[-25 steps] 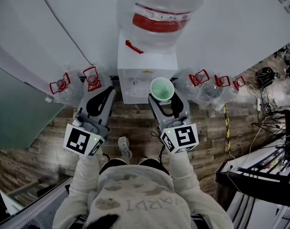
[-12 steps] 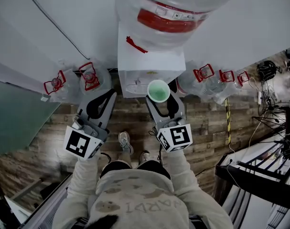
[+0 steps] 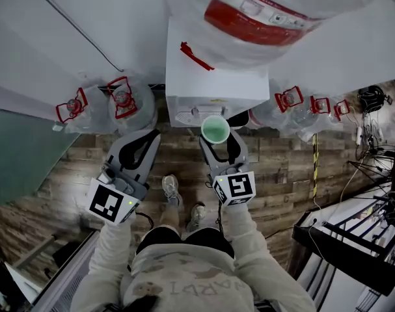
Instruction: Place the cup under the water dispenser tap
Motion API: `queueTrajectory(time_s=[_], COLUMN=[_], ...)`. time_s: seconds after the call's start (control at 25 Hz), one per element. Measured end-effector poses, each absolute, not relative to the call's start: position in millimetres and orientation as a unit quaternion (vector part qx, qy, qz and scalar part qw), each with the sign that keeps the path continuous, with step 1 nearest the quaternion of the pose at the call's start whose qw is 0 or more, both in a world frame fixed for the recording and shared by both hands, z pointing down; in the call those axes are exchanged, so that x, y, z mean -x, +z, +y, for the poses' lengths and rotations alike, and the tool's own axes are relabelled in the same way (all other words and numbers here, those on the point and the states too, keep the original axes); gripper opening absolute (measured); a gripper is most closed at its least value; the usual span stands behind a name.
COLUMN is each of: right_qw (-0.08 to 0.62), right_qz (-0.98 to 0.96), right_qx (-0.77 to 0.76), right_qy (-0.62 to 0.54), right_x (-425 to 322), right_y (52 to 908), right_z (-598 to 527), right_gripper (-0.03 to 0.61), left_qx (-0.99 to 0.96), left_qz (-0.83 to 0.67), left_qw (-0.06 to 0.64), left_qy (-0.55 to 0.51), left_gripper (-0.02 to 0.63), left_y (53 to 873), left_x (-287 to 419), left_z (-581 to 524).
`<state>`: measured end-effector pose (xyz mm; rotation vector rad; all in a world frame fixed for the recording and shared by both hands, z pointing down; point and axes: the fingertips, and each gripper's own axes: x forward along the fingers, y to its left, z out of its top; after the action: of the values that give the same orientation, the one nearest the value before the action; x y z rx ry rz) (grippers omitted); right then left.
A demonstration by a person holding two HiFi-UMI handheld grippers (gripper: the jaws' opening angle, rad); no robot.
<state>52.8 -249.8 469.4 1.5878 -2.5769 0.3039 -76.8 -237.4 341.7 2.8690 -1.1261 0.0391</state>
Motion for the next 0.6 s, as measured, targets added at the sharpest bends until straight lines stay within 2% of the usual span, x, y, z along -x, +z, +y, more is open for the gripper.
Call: queueTrajectory(time_s=[0.28,0.6], right_qw=[0.065,0.099], right_qz=[-0.837,-0.827], right_qx=[-0.528,-0.535], right_qy=[0.129,0.143], right_x=[-51.9,-55.1], right_y=[533.2,605.6], right_z=[-260.6,-264.5], right_gripper=[0.29,0.29], left_qx=[-0.926,-0.927], left_qz=[-0.372,-0.365], left_qw=[0.065,0.074], left_qy=[0.022,0.031], left_gripper=[0.005,0.005], left_y=[381.1,422.5], left_x=[84.3,88.0], left_z=[-246.3,-250.7])
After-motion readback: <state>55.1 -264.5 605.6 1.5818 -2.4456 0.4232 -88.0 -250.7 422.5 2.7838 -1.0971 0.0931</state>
